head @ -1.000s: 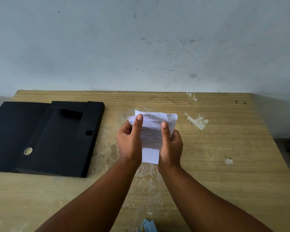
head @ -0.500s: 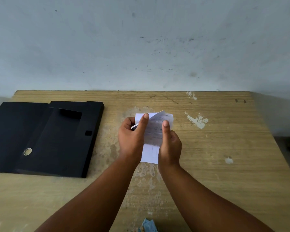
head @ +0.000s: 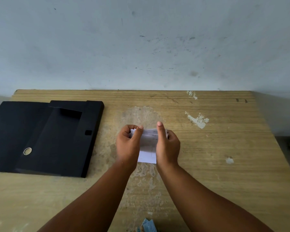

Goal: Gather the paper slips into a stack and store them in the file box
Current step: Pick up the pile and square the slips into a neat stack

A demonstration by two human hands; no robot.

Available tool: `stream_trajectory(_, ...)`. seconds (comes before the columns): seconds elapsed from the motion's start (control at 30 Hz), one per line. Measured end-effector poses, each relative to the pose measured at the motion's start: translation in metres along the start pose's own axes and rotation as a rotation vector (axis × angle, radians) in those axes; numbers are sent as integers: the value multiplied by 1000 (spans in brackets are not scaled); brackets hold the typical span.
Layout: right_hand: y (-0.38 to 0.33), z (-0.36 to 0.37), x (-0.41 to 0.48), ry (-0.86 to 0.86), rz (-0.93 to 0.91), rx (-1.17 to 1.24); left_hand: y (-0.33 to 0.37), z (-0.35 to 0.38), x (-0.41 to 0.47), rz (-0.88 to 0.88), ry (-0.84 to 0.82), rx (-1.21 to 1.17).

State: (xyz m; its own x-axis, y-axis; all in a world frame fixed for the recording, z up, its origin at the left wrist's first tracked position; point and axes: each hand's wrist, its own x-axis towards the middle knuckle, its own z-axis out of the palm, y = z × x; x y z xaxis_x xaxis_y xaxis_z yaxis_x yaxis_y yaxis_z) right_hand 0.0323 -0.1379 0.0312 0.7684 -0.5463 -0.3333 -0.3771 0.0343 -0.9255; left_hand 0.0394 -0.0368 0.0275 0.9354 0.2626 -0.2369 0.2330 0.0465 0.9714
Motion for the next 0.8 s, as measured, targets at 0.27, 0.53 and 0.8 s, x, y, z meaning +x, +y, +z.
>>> stream_trajectory(0.27, 13, -4, -4, -92, -2, 142, -13, -5, -3, -48, -23, -48)
stream_trajectory(0.53, 37, -23, -3, -359, -228, 65, -18, -18, -6, 64, -285, 14)
stream_trajectory(0.8, 58, -36, 1, -350, -357, -277, -27, -34, -2, 108, -344, 403)
